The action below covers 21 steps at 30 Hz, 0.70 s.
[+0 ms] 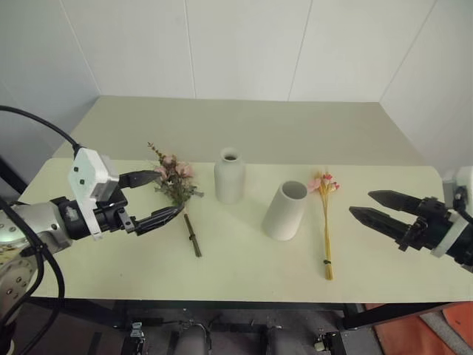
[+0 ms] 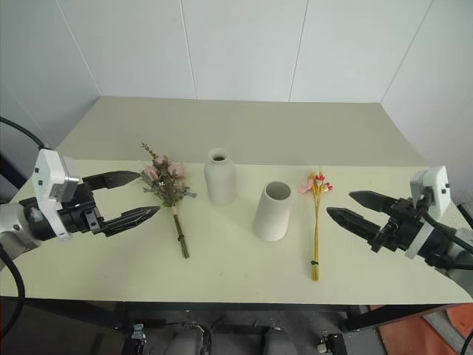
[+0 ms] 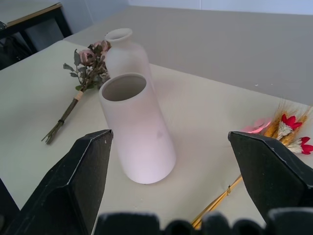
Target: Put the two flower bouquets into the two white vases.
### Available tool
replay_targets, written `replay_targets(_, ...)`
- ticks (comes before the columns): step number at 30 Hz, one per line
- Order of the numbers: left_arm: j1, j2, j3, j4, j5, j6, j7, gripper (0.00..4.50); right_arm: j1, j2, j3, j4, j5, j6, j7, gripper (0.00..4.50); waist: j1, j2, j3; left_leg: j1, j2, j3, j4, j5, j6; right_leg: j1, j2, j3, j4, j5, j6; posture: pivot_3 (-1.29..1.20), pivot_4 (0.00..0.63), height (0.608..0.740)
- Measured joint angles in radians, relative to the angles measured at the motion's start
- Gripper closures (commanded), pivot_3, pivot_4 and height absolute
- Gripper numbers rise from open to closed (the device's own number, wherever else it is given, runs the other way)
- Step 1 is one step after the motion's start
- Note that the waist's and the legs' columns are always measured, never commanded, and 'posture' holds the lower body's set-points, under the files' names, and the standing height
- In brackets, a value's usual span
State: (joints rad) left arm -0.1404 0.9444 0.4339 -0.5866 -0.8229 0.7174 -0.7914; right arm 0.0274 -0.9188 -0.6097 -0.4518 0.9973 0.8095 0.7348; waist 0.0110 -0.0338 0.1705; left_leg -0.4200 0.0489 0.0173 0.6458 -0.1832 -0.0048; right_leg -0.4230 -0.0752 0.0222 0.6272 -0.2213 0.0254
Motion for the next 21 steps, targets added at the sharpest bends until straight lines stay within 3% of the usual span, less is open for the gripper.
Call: replay_targets(21, -0.027, -0.002, -0.010, 0.022, -0.004, -0.021, -0.051, 0.00, 0.012, -0.008, -0.023, -0.012, -0.033, 0.000, 0.000, 0.03, -0.001, 0.000, 0.000, 0.000, 0.000, 0.000, 0.000, 0.000, 0.000, 0.000, 0.000, 0.000, 0.000, 0.000, 0.000, 0.00, 0.150, 0.740)
